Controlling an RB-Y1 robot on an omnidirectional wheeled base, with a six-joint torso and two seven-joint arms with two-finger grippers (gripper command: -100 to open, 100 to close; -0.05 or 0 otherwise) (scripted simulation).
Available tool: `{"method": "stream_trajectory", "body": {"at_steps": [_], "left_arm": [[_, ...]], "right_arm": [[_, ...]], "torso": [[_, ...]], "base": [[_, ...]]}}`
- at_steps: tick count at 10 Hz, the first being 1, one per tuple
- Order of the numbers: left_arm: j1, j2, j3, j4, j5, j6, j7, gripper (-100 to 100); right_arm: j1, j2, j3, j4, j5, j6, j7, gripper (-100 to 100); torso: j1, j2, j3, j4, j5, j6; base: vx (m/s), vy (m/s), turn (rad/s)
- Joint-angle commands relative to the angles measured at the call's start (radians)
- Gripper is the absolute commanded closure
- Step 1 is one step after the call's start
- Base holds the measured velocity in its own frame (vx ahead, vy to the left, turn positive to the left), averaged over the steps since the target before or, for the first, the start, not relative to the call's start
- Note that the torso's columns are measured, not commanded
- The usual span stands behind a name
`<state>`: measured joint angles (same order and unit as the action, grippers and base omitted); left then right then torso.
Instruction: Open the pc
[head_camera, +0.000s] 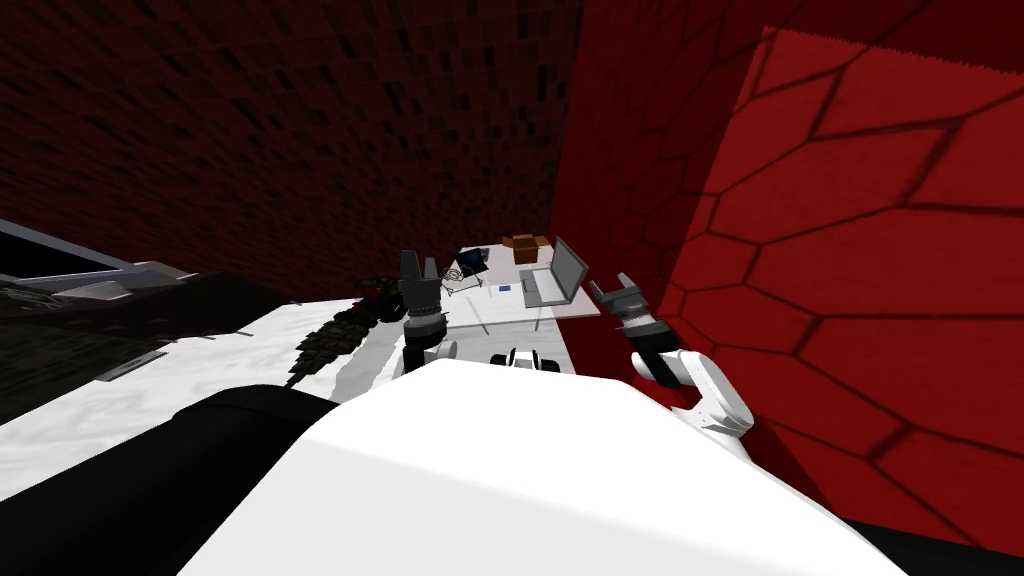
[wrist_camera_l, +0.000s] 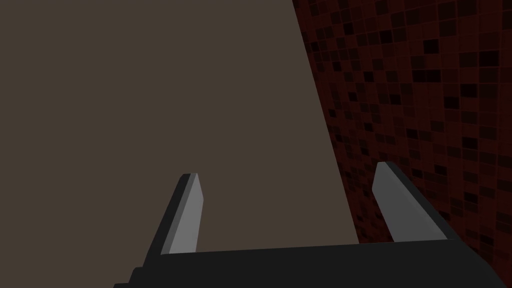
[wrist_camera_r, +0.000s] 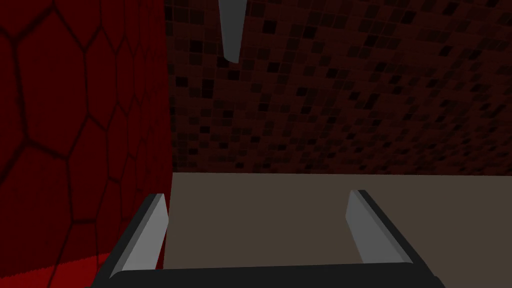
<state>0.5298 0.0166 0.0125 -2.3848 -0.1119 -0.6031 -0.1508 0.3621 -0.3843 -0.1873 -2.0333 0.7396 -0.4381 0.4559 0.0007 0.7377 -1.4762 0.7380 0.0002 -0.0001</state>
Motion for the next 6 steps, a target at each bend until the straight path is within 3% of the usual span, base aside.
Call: {"method": "stream_trajectory", "body": {"at_steps": [1,6], "left_arm": [[0.000,0.000,0.000,0.000,0.000,0.000,0.000,0],[0.000,0.000,0.000,0.000,0.000,0.000,0.000,0]], "right_arm": [[-0.004,-0.015,-0.013,0.025,0.045,0.011,0.064,-100],[-0.038,-0.064,-0.035,0.109,0.139,0.033,0.187,-100]], "torso": [[-0.001,0.000,0.000,0.000,0.000,0.000],[0.000,0.000,0.000,0.000,0.000,0.000]], "base": [[0.010,0.027,0.049],[0.013,0.035,0.074]]}}
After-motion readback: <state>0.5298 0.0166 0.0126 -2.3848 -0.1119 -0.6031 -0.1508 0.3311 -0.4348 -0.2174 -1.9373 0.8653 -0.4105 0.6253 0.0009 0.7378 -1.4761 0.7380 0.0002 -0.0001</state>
